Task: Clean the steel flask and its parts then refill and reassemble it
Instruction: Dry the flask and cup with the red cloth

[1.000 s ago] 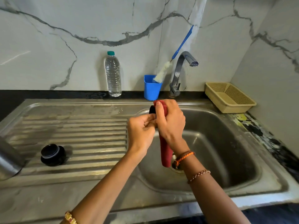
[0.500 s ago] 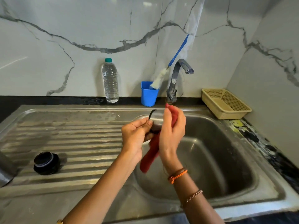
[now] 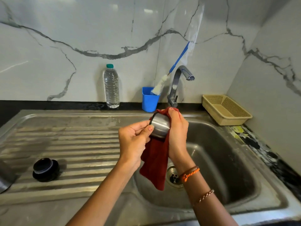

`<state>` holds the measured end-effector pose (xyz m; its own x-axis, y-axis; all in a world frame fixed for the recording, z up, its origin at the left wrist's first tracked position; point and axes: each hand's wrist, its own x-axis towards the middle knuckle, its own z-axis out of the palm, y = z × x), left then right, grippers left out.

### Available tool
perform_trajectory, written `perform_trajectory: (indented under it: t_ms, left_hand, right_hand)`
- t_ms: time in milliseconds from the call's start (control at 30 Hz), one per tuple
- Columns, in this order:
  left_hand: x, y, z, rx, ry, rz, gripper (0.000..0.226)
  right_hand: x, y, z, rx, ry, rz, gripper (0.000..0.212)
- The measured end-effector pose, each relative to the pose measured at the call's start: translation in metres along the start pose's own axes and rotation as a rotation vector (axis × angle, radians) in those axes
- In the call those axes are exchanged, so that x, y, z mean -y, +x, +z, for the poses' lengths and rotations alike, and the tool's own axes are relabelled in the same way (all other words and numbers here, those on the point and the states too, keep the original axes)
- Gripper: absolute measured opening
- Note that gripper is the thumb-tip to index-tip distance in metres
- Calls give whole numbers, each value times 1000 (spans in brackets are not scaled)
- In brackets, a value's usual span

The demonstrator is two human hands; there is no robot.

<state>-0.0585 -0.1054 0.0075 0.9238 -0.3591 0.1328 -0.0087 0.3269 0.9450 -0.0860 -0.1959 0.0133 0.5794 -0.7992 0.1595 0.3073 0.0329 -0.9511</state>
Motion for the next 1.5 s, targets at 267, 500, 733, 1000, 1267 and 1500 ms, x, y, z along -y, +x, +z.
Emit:
perform_trajectory:
  t_ms: [267,500,733,1000,1267,1500]
  left_hand:
    - [-3,6,-12,203,354,282,35]
    - [-4,13,-15,121,253,283,33]
    - [-2,11,-3,-49,-390,-342,22]
    - [11,-2,-15,-123,-119,-202,9]
    - [5,-11,-52,-44,290,140,22]
    - [0,-24,-96,-222,-3,-45,20]
  right_hand:
    - [-10,-10,3,15,-780,-561,41]
    - [21,12,1,208,-71,261,25]
    - [4,-3,5,-56,-260,139,30]
    - [-29,-27,2,49,-1046,-570,48]
    - [-18,-22,23,148,-646,156,41]
    - [-38,-40,53,187,-298,568,65]
